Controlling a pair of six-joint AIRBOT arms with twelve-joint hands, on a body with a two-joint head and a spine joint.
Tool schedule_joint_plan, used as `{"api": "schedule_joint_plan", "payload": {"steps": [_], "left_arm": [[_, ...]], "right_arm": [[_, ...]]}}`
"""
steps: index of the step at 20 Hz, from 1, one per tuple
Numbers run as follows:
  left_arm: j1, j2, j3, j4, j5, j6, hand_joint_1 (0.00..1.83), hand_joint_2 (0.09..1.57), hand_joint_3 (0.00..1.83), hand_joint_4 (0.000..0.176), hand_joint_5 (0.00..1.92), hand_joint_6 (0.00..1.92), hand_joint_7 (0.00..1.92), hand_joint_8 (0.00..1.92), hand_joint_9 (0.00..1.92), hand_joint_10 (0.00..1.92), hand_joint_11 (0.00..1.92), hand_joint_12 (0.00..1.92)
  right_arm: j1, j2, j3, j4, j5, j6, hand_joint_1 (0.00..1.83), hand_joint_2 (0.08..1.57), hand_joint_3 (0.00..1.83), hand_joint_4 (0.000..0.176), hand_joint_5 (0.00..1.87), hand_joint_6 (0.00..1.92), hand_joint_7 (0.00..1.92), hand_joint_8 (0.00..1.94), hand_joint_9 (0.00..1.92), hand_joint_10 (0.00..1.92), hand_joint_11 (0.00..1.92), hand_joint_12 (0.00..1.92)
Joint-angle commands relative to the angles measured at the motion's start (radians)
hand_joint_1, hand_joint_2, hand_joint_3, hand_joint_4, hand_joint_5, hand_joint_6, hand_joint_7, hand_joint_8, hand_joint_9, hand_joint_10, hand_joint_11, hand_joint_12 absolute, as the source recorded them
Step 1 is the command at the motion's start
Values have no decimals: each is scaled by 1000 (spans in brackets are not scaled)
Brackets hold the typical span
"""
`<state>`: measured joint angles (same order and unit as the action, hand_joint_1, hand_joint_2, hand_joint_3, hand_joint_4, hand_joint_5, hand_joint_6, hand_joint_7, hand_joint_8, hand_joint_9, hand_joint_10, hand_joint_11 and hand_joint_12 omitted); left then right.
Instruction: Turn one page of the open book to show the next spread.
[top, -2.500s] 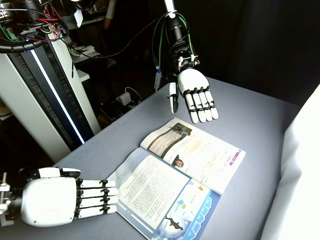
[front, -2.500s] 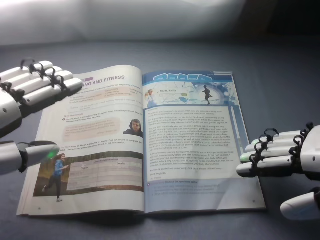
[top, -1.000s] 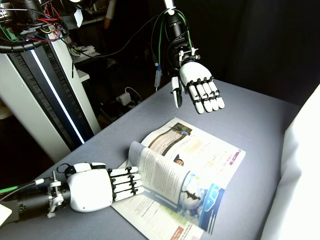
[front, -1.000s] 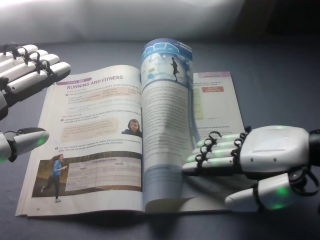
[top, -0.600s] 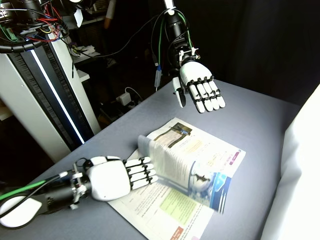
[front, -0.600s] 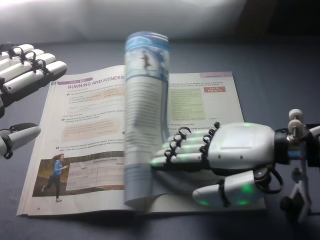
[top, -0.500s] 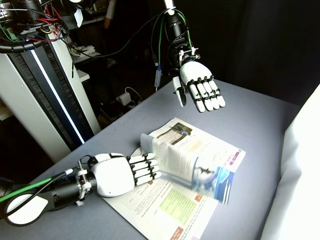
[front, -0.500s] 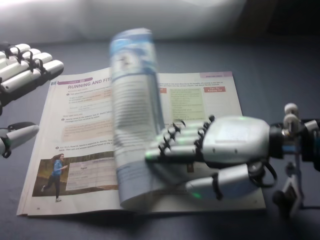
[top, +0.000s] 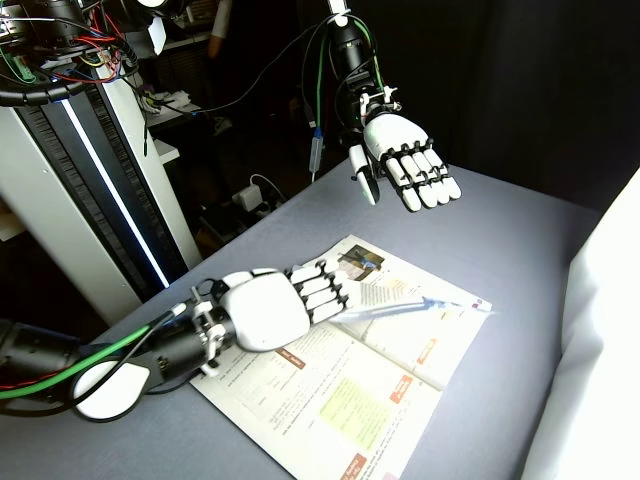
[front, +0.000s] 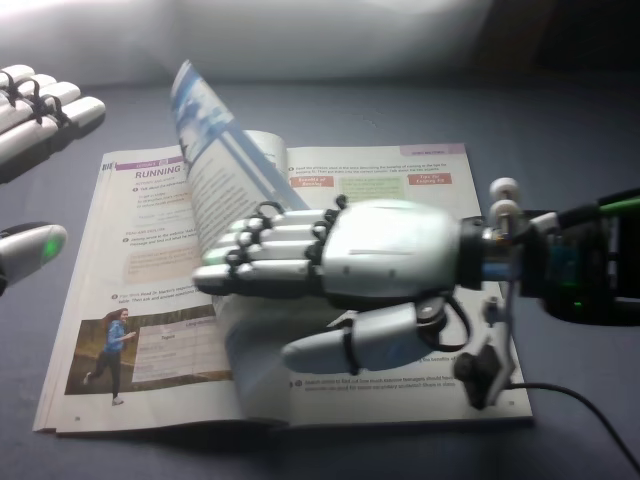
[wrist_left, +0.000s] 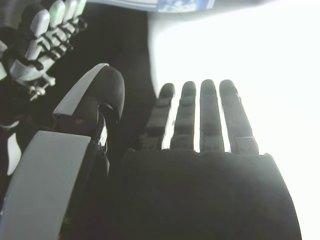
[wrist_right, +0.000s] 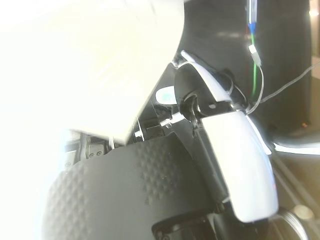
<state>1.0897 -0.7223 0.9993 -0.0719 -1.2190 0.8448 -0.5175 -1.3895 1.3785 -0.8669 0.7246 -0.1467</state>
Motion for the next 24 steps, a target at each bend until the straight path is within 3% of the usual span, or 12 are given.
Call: {"api": "schedule_joint_plan", "payload": {"steps": [1, 4, 7, 10, 15, 16, 17, 18, 21, 22, 23, 24], "left_arm": [[-5, 12, 2, -35, -138, 6, 0, 1562, 12, 9, 0, 0, 0, 0, 0, 0, 0, 0], [-2, 28, -2, -39, -153, 16, 0, 1545, 3, 29, 0, 0, 0, 0, 0, 0, 0, 0], [3, 34, -2, -57, -172, 25, 0, 1551, 5, 19, 0, 0, 0, 0, 0, 0, 0, 0], [13, 45, -7, -77, -187, 34, 0, 1545, 1, 11, 0, 0, 0, 0, 0, 0, 0, 0], [22, 57, -11, -109, -227, 47, 0, 1495, 0, 42, 0, 0, 0, 0, 0, 0, 0, 0], [28, 61, -13, -123, -242, 52, 0, 1479, 0, 29, 0, 0, 0, 0, 0, 0, 0, 0], [33, 68, -17, -137, -259, 62, 0, 1463, 0, 38, 0, 0, 0, 0, 0, 0, 0, 0], [36, 73, -20, -144, -271, 69, 0, 1458, 0, 28, 0, 0, 0, 0, 0, 0, 0, 0], [49, 88, -30, -168, -311, 87, 0, 1465, 0, 38, 0, 0, 0, 0, 0, 0, 8, 4], [53, 89, -33, -180, -319, 91, 0, 1455, 0, 30, 0, 0, 0, 0, 0, 0, 25, 13], [55, 89, -33, -189, -324, 94, 0, 1455, 0, 30, 0, 0, 0, 0, 0, 0, 25, 13], [61, 90, -35, -203, -334, 98, 0, 1477, 0, 10, 0, 0, 0, 0, 0, 0, 15, 12]], "right_arm": [[23, -11, 0, 31, 110, 3, 0, 1527, 0, 0, 0, 0, 0, 0, 0, 0, 0, 0], [54, -63, 18, -4, 115, 3, 0, 1543, 2, 0, 0, 0, 0, 0, 0, 0, 0, 0], [76, -97, 30, -22, 120, 3, 0, 1497, 0, 0, 48, 18, 34, 12, 2, 1, 0, 0], [107, -130, 40, -47, 122, -2, 0, 1288, 0, 0, 0, 0, 0, 0, 0, 0, 0, 0], [154, -162, 58, -49, 122, -17, 8, 1415, 21, 0, 0, 0, 0, 0, 0, 0, 0, 0], [167, -162, 60, -56, 122, -18, 1, 1423, 22, 0, 0, 0, 0, 0, 0, 0, 0, 0], [182, -162, 63, -68, 121, -18, 0, 1438, 28, 0, 0, 0, 0, 0, 0, 0, 0, 0], [189, -162, 65, -73, 121, -18, 0, 1458, 35, 0, 0, 0, 0, 0, 0, 0, 0, 0], [208, -158, 66, -68, 131, -18, 100, 1359, 0, 0, 88, 32, 39, 13, 7, 3, 14, 8], [210, -151, 66, -61, 143, -18, 310, 1325, 9, 0, 493, 17, 648, 25, 543, 436, 167, 1464], [211, -146, 64, -56, 153, -18, 310, 1325, 9, 0, 493, 17, 648, 25, 543, 436, 167, 1464], [213, -142, 62, -55, 166, -18, 443, 1393, 8, 0, 500, 364, 650, 21, 451, 876, 254, 1677]]}}
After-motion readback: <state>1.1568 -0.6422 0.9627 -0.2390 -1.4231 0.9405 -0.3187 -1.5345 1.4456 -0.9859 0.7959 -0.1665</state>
